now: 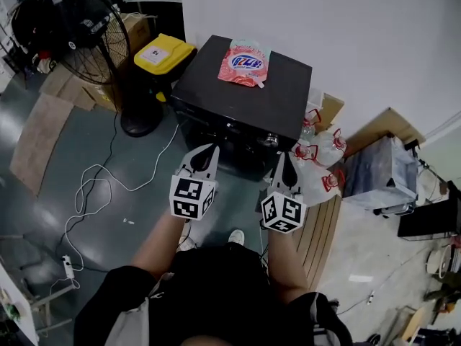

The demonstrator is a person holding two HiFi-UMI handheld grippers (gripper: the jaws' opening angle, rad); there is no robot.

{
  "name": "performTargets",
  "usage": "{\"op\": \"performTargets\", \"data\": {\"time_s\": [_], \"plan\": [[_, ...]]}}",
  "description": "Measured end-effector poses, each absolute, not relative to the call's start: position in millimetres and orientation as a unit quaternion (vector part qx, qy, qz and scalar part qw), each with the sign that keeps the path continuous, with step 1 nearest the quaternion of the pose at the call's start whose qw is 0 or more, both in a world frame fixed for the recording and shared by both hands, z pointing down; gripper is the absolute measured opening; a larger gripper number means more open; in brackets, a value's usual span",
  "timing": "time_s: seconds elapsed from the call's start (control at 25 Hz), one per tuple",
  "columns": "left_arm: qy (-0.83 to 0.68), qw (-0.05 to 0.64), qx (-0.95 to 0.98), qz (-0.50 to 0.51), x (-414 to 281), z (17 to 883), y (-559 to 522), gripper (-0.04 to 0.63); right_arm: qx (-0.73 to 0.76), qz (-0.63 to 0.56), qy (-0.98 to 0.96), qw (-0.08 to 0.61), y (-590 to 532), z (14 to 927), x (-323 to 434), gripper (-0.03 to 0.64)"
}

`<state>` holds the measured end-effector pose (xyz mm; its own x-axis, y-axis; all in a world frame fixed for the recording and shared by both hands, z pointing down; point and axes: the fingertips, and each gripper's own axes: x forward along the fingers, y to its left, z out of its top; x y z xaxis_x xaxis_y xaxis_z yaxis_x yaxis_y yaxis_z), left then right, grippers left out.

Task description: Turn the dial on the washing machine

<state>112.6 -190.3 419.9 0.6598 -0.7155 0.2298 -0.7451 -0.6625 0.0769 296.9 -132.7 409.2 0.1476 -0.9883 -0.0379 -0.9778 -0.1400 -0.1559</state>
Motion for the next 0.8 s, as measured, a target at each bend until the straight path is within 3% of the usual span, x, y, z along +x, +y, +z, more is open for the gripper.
{"op": "performTargets", "data": {"time_s": [0.8], "plan": [[-0.403, 0.079, 0.911, 0.039, 73.3, 402.6, -176.6, 0.006, -0.758, -0.035, 0.647, 0.073, -111.1, 409.0, 257.7, 0.002]]}}
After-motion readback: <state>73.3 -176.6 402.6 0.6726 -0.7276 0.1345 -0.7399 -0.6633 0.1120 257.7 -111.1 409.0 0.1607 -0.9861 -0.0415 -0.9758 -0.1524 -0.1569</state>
